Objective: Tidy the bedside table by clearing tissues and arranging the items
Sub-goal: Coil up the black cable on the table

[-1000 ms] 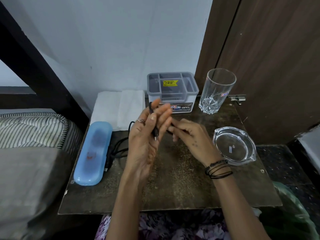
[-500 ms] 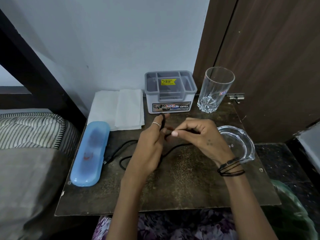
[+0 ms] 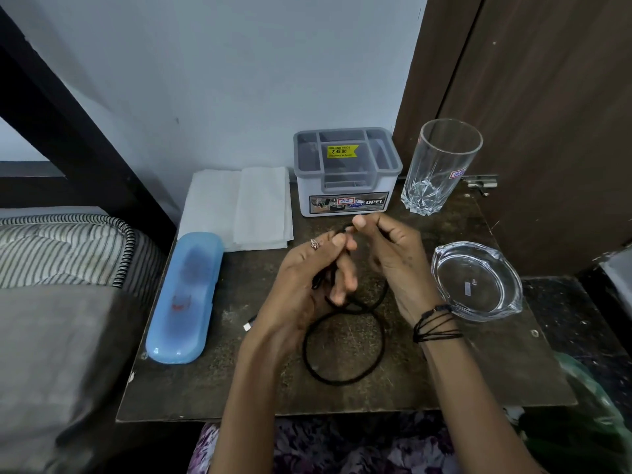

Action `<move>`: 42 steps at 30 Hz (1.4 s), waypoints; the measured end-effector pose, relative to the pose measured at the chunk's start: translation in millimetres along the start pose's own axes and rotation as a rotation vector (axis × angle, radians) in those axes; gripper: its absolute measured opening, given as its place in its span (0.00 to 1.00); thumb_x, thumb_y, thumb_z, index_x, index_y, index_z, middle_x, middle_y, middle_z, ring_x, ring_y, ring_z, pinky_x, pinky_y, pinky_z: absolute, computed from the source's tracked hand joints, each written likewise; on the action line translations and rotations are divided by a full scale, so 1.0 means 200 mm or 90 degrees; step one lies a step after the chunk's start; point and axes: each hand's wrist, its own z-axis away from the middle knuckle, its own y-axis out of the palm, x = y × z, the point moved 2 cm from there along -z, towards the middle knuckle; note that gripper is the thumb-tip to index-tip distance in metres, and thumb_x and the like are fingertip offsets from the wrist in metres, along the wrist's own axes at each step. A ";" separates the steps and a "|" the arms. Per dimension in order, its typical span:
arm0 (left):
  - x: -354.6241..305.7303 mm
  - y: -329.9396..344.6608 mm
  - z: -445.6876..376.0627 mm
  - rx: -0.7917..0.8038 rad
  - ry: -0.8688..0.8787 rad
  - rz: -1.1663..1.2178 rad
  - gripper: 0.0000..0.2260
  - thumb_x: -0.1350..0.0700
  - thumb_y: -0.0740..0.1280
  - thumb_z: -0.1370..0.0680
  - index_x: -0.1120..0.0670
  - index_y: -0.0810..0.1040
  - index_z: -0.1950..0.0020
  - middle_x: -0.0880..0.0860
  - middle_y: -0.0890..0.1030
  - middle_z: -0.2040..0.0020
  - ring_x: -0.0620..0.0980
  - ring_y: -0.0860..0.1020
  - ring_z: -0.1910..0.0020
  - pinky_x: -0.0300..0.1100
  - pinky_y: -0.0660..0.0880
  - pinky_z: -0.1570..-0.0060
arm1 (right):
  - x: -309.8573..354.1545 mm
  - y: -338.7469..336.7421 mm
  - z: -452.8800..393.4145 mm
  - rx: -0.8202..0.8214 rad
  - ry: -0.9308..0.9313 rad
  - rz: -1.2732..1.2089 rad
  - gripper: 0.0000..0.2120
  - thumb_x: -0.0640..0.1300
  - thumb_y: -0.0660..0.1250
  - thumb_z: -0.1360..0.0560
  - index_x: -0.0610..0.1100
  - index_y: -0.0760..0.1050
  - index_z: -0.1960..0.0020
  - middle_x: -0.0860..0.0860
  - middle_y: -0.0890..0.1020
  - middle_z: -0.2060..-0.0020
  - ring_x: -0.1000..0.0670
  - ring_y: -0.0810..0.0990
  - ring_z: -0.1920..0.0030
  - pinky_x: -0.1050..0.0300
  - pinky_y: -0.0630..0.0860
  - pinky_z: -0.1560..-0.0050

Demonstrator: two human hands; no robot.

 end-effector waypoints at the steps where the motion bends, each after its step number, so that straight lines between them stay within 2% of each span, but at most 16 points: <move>1: -0.01 0.00 0.00 -0.020 0.021 0.042 0.09 0.54 0.60 0.24 0.55 0.78 0.57 0.50 0.81 0.72 0.41 0.72 0.79 0.29 0.70 0.75 | -0.01 0.02 0.00 0.012 0.017 0.004 0.09 0.46 0.63 0.24 0.48 0.77 0.61 0.58 0.75 0.75 0.62 0.69 0.77 0.73 0.63 0.76; 4: -0.03 -0.02 -0.01 -0.072 0.083 0.207 0.12 0.60 0.57 0.21 0.60 0.76 0.42 0.52 0.85 0.53 0.41 0.82 0.64 0.30 0.76 0.64 | -0.03 0.06 0.02 0.088 0.118 0.017 0.10 0.44 0.59 0.21 0.50 0.78 0.56 0.55 0.69 0.75 0.61 0.60 0.80 0.69 0.55 0.81; 6: -0.03 -0.05 -0.03 -0.134 0.107 0.272 0.14 0.64 0.55 0.20 0.63 0.70 0.35 0.54 0.81 0.42 0.43 0.82 0.50 0.31 0.77 0.55 | -0.05 0.09 0.04 0.175 0.172 0.040 0.11 0.44 0.59 0.21 0.54 0.78 0.53 0.53 0.69 0.75 0.60 0.58 0.81 0.70 0.54 0.82; 8: -0.02 -0.09 -0.03 -0.201 0.144 0.225 0.15 0.66 0.53 0.20 0.58 0.69 0.35 0.49 0.78 0.38 0.42 0.80 0.44 0.31 0.76 0.49 | -0.04 0.11 0.06 0.249 0.203 0.063 0.10 0.44 0.60 0.22 0.55 0.79 0.49 0.54 0.70 0.77 0.60 0.58 0.82 0.69 0.55 0.82; 10: -0.01 -0.12 -0.02 -0.241 0.177 0.062 0.16 0.64 0.54 0.20 0.47 0.70 0.38 0.41 0.77 0.39 0.39 0.78 0.42 0.30 0.75 0.49 | -0.02 0.11 0.06 0.289 0.208 0.090 0.08 0.45 0.62 0.23 0.52 0.80 0.49 0.55 0.70 0.78 0.60 0.58 0.81 0.68 0.56 0.82; 12: 0.00 -0.14 -0.01 -0.244 0.188 -0.144 0.19 0.62 0.54 0.19 0.38 0.68 0.39 0.35 0.76 0.40 0.36 0.78 0.44 0.27 0.74 0.52 | 0.01 0.09 0.05 0.287 0.183 0.113 0.07 0.45 0.64 0.24 0.51 0.82 0.54 0.56 0.69 0.79 0.60 0.58 0.81 0.69 0.56 0.81; 15: 0.01 -0.15 0.00 -0.207 0.171 -0.361 0.20 0.61 0.55 0.20 0.36 0.65 0.37 0.32 0.76 0.43 0.35 0.79 0.49 0.27 0.74 0.55 | 0.03 0.04 0.03 0.255 0.161 0.120 0.06 0.41 0.66 0.25 0.48 0.82 0.56 0.57 0.68 0.79 0.60 0.60 0.79 0.70 0.56 0.80; 18: 0.02 -0.14 0.00 -0.169 0.102 -0.424 0.15 0.58 0.58 0.23 0.48 0.72 0.38 0.38 0.82 0.54 0.34 0.78 0.57 0.30 0.74 0.57 | 0.05 0.00 0.03 0.242 0.137 0.115 0.05 0.36 0.67 0.27 0.39 0.81 0.54 0.54 0.73 0.76 0.61 0.65 0.78 0.73 0.58 0.78; 20: 0.02 -0.12 0.01 -0.135 0.044 -0.423 0.11 0.55 0.59 0.25 0.52 0.76 0.45 0.47 0.82 0.63 0.42 0.76 0.67 0.37 0.72 0.64 | 0.07 -0.03 0.02 0.224 0.100 0.093 0.04 0.35 0.67 0.28 0.41 0.80 0.56 0.54 0.75 0.74 0.61 0.67 0.77 0.74 0.60 0.78; 22: 0.01 -0.10 0.01 -0.069 -0.004 -0.388 0.08 0.53 0.60 0.23 0.51 0.78 0.50 0.51 0.80 0.69 0.47 0.72 0.73 0.35 0.70 0.70 | 0.08 -0.05 0.02 0.200 0.077 0.056 0.04 0.37 0.69 0.31 0.43 0.79 0.57 0.57 0.74 0.76 0.61 0.69 0.76 0.73 0.59 0.78; 25: 0.00 -0.09 0.02 0.001 -0.067 -0.287 0.14 0.48 0.58 0.23 0.50 0.81 0.61 0.51 0.75 0.79 0.46 0.67 0.81 0.33 0.65 0.79 | 0.07 -0.04 0.00 0.167 0.085 -0.022 0.09 0.43 0.70 0.36 0.46 0.75 0.57 0.55 0.74 0.76 0.61 0.67 0.78 0.70 0.56 0.81; 30: -0.01 -0.09 0.03 0.040 -0.085 -0.105 0.15 0.52 0.60 0.25 0.51 0.77 0.70 0.48 0.68 0.85 0.41 0.61 0.87 0.30 0.61 0.83 | 0.05 -0.01 0.01 0.241 0.068 -0.105 0.09 0.42 0.70 0.31 0.50 0.81 0.52 0.56 0.74 0.73 0.61 0.68 0.78 0.71 0.61 0.80; 35: -0.01 -0.07 0.04 0.058 -0.077 0.070 0.14 0.52 0.60 0.24 0.53 0.80 0.65 0.46 0.68 0.85 0.39 0.63 0.87 0.29 0.63 0.83 | 0.04 0.00 0.00 0.274 0.061 -0.174 0.15 0.37 0.66 0.29 0.50 0.81 0.46 0.58 0.76 0.70 0.61 0.66 0.77 0.71 0.63 0.78; 38: -0.01 -0.06 0.04 0.067 -0.061 0.108 0.19 0.51 0.57 0.23 0.54 0.81 0.68 0.45 0.68 0.85 0.38 0.63 0.86 0.28 0.65 0.81 | 0.04 0.00 0.00 0.272 0.085 -0.191 0.17 0.36 0.67 0.31 0.53 0.80 0.47 0.57 0.75 0.68 0.61 0.66 0.77 0.70 0.65 0.78; 39: -0.01 -0.06 0.04 0.067 -0.059 0.122 0.20 0.50 0.56 0.23 0.55 0.83 0.66 0.45 0.68 0.84 0.38 0.64 0.86 0.28 0.65 0.80 | 0.03 -0.01 0.00 0.270 0.091 -0.191 0.16 0.36 0.68 0.31 0.53 0.80 0.48 0.57 0.76 0.68 0.61 0.67 0.77 0.70 0.66 0.77; 42: 0.00 -0.04 0.02 0.057 -0.063 0.234 0.17 0.51 0.57 0.23 0.57 0.82 0.45 0.46 0.71 0.81 0.39 0.67 0.84 0.28 0.66 0.79 | 0.02 -0.02 0.01 0.266 0.125 -0.156 0.13 0.37 0.71 0.32 0.49 0.78 0.50 0.56 0.81 0.65 0.60 0.70 0.76 0.68 0.70 0.75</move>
